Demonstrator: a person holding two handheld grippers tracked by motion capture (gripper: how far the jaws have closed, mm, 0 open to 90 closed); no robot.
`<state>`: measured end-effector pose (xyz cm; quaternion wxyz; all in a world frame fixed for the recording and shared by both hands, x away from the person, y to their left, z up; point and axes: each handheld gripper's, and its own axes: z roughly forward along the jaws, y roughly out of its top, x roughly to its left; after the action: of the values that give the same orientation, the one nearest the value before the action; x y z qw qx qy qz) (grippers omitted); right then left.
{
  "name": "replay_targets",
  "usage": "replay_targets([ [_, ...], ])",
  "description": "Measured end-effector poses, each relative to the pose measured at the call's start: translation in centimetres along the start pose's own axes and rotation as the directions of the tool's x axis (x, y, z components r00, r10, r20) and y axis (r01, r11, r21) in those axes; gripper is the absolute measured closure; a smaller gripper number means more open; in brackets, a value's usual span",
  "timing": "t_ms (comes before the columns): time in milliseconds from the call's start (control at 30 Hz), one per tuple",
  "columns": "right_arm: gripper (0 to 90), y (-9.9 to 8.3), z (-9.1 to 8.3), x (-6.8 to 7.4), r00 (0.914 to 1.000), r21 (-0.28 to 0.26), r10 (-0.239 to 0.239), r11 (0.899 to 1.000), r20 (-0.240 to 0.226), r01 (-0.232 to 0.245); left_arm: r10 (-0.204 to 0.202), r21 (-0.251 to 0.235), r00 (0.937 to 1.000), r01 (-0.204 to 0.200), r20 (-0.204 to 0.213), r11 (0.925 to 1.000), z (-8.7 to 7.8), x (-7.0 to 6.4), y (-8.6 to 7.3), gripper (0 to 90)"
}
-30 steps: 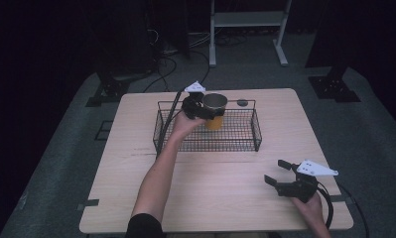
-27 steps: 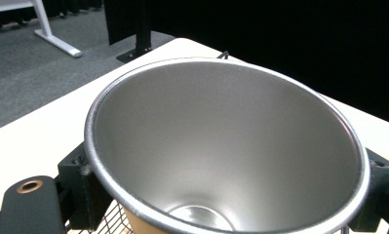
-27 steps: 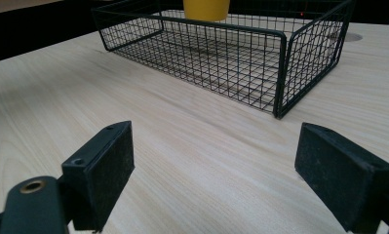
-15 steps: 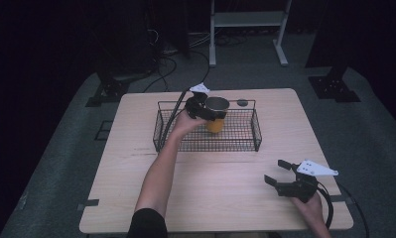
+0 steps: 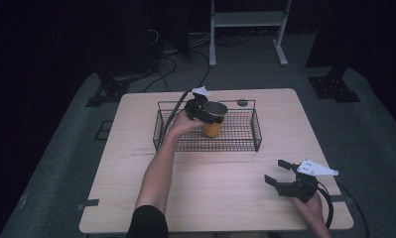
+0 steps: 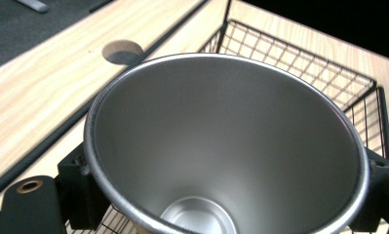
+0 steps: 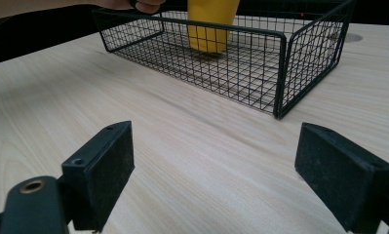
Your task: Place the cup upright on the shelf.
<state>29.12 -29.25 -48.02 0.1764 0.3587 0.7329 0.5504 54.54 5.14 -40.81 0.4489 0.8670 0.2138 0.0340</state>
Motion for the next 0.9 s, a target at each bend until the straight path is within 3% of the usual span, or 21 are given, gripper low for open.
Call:
replay_targets([
  [400,13.4,0.0,0.0,0.0,1.0000,0.000,-0.001,1.000,-0.001,0.001,0.036,0.049,0.9991,-0.037,0.022,0.9981,0.3,-0.5,0.0,12.4],
  [900,13.4,0.0,0.0,0.0,1.0000,0.000,-0.001,1.000,0.001,0.001,0.084,0.089,0.9962,-0.082,-0.021,0.9926,0.0,-1.1,-0.3,5.9],
])
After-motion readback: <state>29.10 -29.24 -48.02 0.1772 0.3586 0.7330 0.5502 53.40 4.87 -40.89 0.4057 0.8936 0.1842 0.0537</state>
